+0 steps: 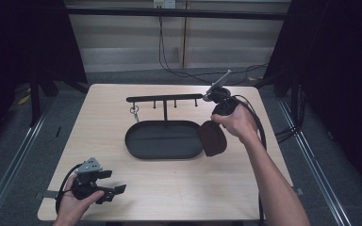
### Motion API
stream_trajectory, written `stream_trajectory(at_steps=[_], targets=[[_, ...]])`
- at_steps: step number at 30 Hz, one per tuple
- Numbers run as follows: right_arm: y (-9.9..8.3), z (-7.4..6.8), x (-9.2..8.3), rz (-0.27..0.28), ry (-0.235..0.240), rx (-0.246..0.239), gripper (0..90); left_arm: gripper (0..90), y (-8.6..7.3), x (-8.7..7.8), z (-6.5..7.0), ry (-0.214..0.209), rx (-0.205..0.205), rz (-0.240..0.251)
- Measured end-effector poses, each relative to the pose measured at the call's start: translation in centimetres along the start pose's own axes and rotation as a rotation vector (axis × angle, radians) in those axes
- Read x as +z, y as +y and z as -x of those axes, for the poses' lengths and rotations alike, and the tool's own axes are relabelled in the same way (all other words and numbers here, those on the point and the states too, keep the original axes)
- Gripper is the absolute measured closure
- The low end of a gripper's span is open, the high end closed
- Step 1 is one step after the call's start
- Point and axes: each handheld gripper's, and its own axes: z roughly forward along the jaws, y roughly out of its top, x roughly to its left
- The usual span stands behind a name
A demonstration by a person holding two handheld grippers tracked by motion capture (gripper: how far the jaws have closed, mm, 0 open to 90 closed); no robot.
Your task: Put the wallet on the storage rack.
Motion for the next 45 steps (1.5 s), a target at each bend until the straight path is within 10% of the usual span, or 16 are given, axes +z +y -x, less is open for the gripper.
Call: stream_trajectory(at_steps=[13, 45], targets=[[0.4, 1.3, 1.1, 0.098, 0.145, 0.096, 83.0, 17.8, 0.0, 0.0, -0.1, 0.001, -0.003, 0.005], [1.0, 2.1, 5.2, 0.248, 0.311, 0.255, 83.4, 18.1, 0.0, -0.1, -0.1, 0.002, -0.006, 0.011]])
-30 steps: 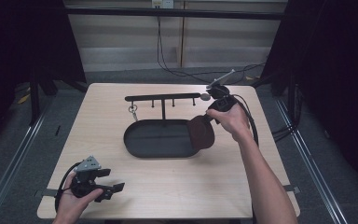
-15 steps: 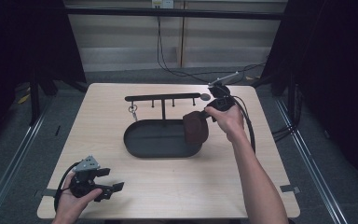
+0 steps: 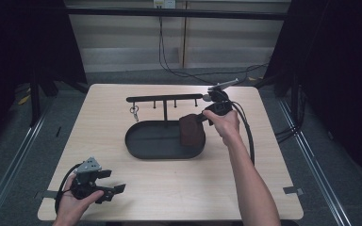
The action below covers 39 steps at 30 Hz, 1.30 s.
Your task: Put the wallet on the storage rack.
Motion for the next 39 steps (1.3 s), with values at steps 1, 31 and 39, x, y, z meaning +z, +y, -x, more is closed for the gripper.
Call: stream_trajectory(at_steps=[1, 31, 39], targets=[[-0.1, 0.1, 0.2, 0.007, -0.007, -0.009, 83.4, 18.1, 0.0, 0.0, 0.0, 0.000, 0.002, 0.001], [-2.0, 2.5, 5.5, 0.039, 0.042, 0.027, 81.5, 18.1, 0.0, -0.1, -0.1, 0.002, -0.001, 0.001], [-2.2, 2.7, 5.8, 0.056, 0.025, 0.025, 79.4, 18.1, 0.0, -0.1, -0.1, 0.001, 0.001, 0.001]])
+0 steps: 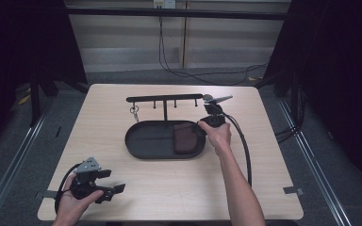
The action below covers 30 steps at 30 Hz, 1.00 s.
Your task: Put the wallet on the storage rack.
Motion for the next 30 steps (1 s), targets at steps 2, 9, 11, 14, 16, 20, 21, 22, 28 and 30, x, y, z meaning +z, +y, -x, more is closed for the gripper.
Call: stream_trajectory(at_steps=[2, 9, 11, 14, 16, 20, 21, 22, 28, 30], targets=[[0.0, -0.1, 0.1, -0.001, -0.007, 0.000, 79.0, 18.1, 0.0, 0.0, 0.0, 0.004, 0.004, 0.002], [0.0, -0.2, -0.1, 0.009, 0.002, -0.018, 79.8, 18.0, 0.0, 0.0, 0.0, 0.001, 0.001, 0.001], [0.0, -0.2, -0.2, 0.017, 0.001, -0.025, 77.6, 18.1, 0.0, -0.1, 0.0, 0.004, 0.005, 0.003], [-0.1, -0.3, -0.4, 0.021, -0.005, -0.032, 70.9, 18.0, 0.0, 0.0, -0.1, 0.004, 0.004, 0.001], [-0.1, -0.4, -0.5, 0.033, -0.015, -0.040, 64.8, 18.1, 0.0, 0.0, 0.0, 0.001, 0.000, 0.001], [-0.2, -0.6, -1.0, 0.067, -0.021, -0.058, 50.4, 18.0, 0.0, 0.0, 0.0, 0.002, -0.002, 0.001], [-0.2, -0.6, -1.2, 0.067, -0.023, -0.056, 46.8, 18.0, 0.0, 0.1, 0.0, 0.000, -0.003, 0.000], [-0.3, -0.6, -1.3, 0.073, -0.025, -0.060, 43.1, 18.0, 0.0, 0.1, 0.0, 0.001, -0.002, 0.000], [-0.7, -0.5, -2.0, 0.105, -0.032, -0.048, 30.2, 18.1, 0.0, 0.1, 0.0, 0.001, -0.002, -0.002], [-0.9, -0.6, -2.2, 0.117, -0.035, -0.065, 27.3, 18.0, 0.0, 0.1, 0.0, 0.002, -0.003, 0.000]])
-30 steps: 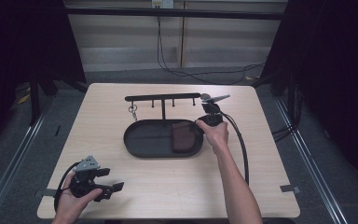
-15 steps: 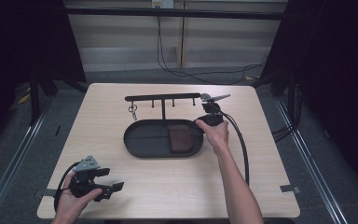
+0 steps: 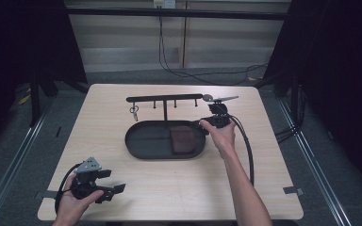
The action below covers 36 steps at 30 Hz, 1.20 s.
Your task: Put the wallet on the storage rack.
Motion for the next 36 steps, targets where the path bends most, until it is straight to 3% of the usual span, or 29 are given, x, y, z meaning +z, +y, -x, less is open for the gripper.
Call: stream_trajectory(at_steps=[5, 19, 36], targets=[[-0.4, -0.1, -0.8, 0.011, -0.004, -0.012, 17.5, 18.0, 0.0, 0.0, -0.1, 0.001, -0.003, 0.000], [-2.5, 0.0, -2.9, 0.044, 0.002, -0.062, 17.2, 17.9, 0.0, -0.1, -0.4, 0.005, -0.024, 0.003], [-6.3, 1.1, -5.8, 0.085, -0.012, -0.078, 17.5, 17.1, 0.0, 0.0, -0.4, 0.017, -0.037, -0.003]])
